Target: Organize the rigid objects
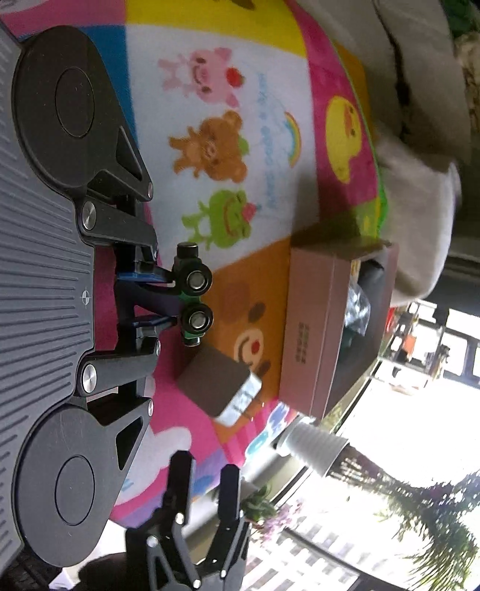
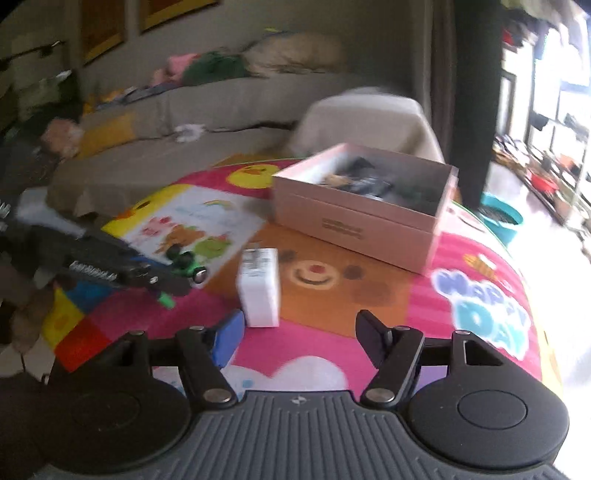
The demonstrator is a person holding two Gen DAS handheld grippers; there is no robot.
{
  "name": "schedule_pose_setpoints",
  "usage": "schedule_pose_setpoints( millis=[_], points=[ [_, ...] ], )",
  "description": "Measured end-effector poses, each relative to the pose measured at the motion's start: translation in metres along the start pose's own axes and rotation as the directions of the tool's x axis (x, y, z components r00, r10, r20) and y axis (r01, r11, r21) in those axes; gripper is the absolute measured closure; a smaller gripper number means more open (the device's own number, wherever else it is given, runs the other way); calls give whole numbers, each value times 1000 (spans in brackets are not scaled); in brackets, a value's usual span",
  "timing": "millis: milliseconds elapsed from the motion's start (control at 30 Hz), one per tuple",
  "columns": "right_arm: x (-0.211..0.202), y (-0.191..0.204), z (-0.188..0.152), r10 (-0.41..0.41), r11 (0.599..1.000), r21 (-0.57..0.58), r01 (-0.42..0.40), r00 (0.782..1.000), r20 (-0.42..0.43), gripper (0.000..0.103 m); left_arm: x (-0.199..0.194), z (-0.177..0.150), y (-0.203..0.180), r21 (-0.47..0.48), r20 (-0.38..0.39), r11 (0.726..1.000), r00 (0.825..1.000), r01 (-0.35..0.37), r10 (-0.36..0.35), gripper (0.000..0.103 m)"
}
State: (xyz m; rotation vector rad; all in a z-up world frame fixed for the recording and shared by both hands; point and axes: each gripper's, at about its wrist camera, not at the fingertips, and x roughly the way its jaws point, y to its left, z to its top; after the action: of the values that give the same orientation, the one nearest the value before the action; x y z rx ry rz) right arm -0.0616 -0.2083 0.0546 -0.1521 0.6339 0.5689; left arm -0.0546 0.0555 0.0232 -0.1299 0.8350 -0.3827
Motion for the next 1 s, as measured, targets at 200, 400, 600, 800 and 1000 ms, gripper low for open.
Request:
schedule_pose_setpoints(
  millis=[200, 400, 600, 800, 1000],
  points=[
    [28, 24, 7, -4, 998, -65, 4, 1000, 1, 35, -2, -4, 9, -33, 6, 999, 1000, 6, -5, 82],
    [65, 38, 16, -39, 993, -108, 37, 999, -19, 77, 0, -9, 1, 2, -11, 1000, 1000, 19, -19, 82],
    [45, 31, 27, -40, 996, -84, 40, 999, -7, 81, 0, -4, -9, 30, -20, 998, 999, 51, -50, 82],
    [4, 12, 28, -56, 998, -28, 58, 997, 46, 81, 7, 44, -26, 85, 42, 993, 995, 85, -89, 82],
    [-9, -6, 17, -99, 995, 11, 99, 993, 65, 81, 39, 119, -48, 128, 145, 990, 987, 53, -71, 82]
  ],
)
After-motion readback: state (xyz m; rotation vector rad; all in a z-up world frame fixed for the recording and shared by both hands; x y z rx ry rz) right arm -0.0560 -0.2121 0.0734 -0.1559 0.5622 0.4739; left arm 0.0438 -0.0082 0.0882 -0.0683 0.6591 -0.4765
